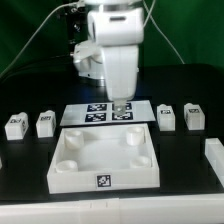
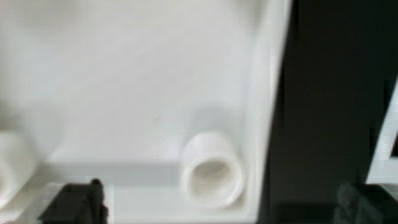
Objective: Assemble one leg
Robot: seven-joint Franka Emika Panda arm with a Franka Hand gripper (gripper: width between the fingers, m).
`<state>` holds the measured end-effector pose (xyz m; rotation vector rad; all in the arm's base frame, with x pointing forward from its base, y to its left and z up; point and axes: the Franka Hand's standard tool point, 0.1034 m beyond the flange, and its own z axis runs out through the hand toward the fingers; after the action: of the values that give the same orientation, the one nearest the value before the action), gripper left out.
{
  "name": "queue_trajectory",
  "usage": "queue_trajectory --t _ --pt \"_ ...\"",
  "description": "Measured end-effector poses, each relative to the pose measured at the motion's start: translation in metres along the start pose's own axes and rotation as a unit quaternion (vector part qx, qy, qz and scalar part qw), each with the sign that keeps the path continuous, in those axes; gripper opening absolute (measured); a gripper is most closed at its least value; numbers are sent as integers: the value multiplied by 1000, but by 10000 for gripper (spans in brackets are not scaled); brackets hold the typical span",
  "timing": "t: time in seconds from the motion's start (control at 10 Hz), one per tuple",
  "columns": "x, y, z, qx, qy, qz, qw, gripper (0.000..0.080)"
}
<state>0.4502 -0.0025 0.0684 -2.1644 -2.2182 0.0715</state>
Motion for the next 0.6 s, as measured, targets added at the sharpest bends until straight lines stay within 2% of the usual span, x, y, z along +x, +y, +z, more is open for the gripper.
queue_trajectory --t 0.1,0.4,0.5,0.6 --pt "-6 -3 15 1 4 9 1000 650" --pt "-21 -13 50 16 13 31 999 650" --pt "-20 -15 56 20 14 36 999 650" --pt "-19 -14 56 19 14 39 999 650"
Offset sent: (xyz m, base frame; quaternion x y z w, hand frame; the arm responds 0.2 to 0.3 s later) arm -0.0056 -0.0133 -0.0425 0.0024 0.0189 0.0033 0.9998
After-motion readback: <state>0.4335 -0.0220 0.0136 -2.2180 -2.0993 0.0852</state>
